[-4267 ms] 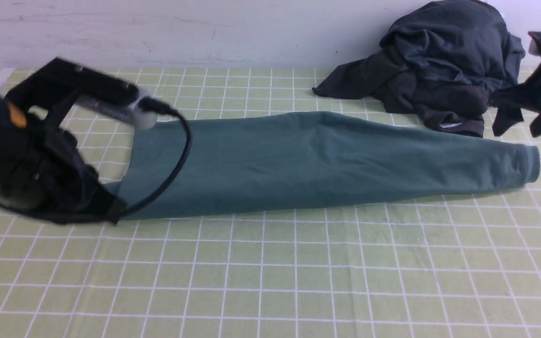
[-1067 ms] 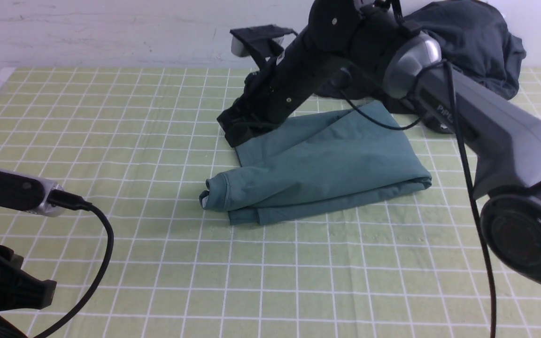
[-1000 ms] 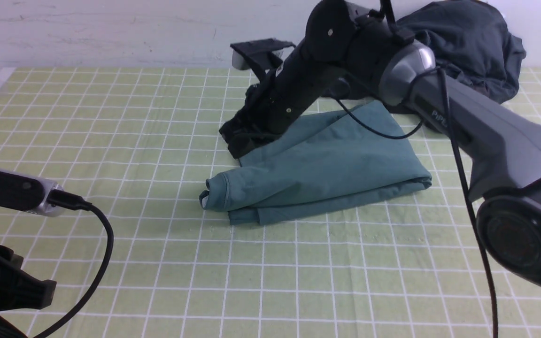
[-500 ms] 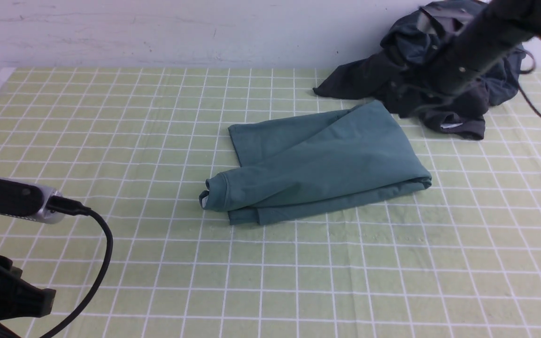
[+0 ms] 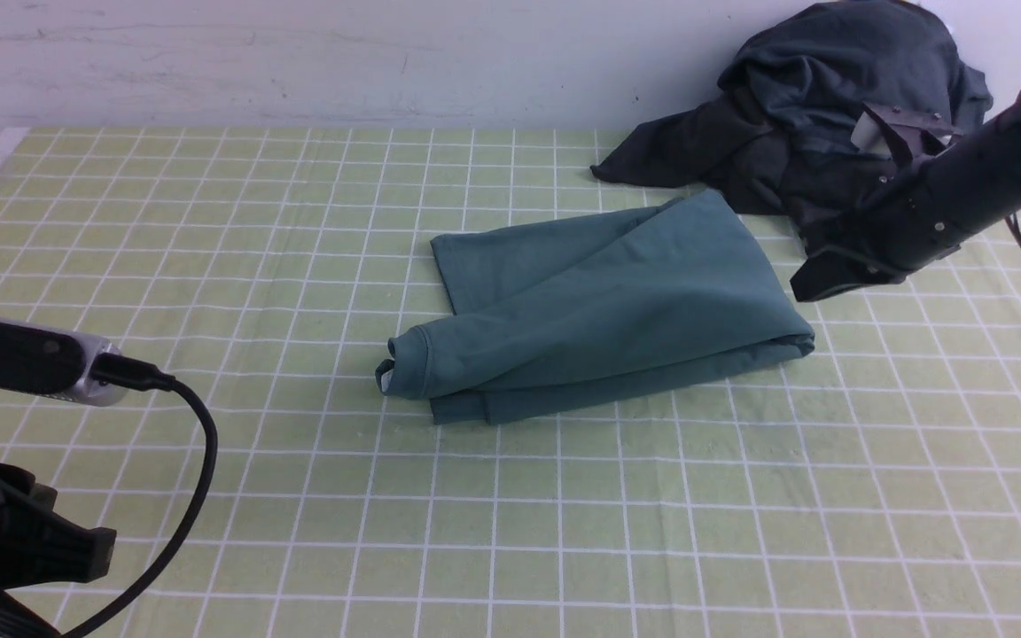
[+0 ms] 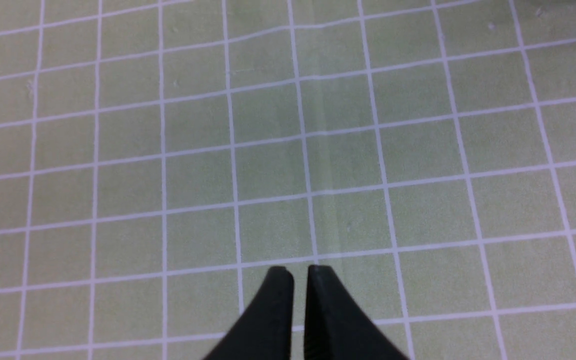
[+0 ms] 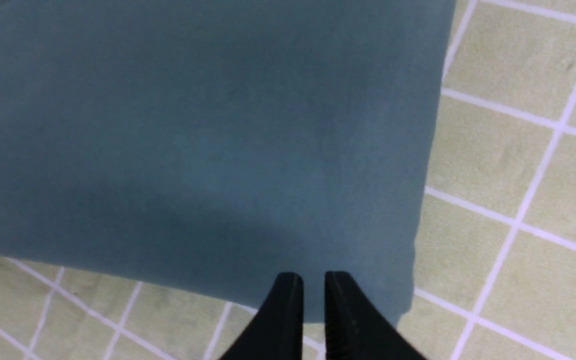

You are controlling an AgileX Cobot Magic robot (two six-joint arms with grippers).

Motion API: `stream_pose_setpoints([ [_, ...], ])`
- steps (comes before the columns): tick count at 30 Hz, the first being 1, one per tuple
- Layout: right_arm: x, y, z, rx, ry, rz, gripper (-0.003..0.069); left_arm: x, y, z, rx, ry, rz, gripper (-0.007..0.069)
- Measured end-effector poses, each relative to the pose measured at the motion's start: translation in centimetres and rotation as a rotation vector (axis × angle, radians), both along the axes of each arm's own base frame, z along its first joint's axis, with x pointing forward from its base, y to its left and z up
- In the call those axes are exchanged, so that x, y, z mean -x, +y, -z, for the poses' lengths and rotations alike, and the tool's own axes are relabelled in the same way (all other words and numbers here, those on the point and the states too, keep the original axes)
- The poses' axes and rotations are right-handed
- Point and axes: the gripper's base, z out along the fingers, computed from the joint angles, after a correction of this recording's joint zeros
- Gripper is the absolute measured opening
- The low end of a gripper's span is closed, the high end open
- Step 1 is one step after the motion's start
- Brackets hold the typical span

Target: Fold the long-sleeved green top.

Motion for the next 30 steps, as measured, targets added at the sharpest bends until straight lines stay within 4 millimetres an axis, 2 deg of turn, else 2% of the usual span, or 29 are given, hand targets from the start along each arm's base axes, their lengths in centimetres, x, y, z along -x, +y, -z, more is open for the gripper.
stream_pose_setpoints([
  [1, 0.0, 0.0, 0.0, 0.007, 0.000, -0.003, 0.0099, 0.0, 0.0, 0.0, 0.000, 0.000, 0.000, 0.0027],
  [3, -0.1, -0.3, 0.3, 0.043, 0.002, 0.002, 0.0211, 0.0, 0.0, 0.0, 0.001, 0.000, 0.000, 0.0027],
  [6, -0.5, -0.4, 1.4, 0.044, 0.011, 0.029, 0.0322, 0.0, 0.0, 0.0, 0.003, 0.001, -0.001, 0.0027],
  [9, -0.8, -0.3, 2.9, 0.020, 0.038, 0.047, 0.0353, 0.0, 0.0, 0.0, 0.004, 0.001, -0.001, 0.0027],
  [11, -1.1, -0.1, 4.0, -0.014, 0.065, 0.063, 0.0327, 0.0, 0.0, 0.0, 0.004, 0.001, -0.001, 0.0027],
  [15, -1.2, 0.5, 4.9, -0.098, 0.105, 0.091, 0.0162, 0.0, 0.0, 0.0, 0.007, 0.002, -0.001, 0.0027],
  [16, -1.1, 0.6, 4.8, -0.117, 0.115, 0.092, 0.0094, 0.0, 0.0, 0.0, 0.007, 0.002, -0.001, 0.0027],
  [18, -1.0, 0.8, 4.5, -0.136, 0.127, 0.086, 0.0041, 0.0, -0.1, 0.0, 0.009, 0.003, -0.002, 0.0027],
  [25, 0.1, 1.9, 2.7, -0.056, 0.139, 0.036, 0.0036, 0.2, -0.1, 0.2, 0.019, 0.026, -0.010, 0.0027],
  [30, 1.4, 5.0, 2.5, 0.125, 0.184, -0.059, 0.0036, 0.2, -0.1, 0.2, 0.024, 0.028, -0.011, 0.0027],
])
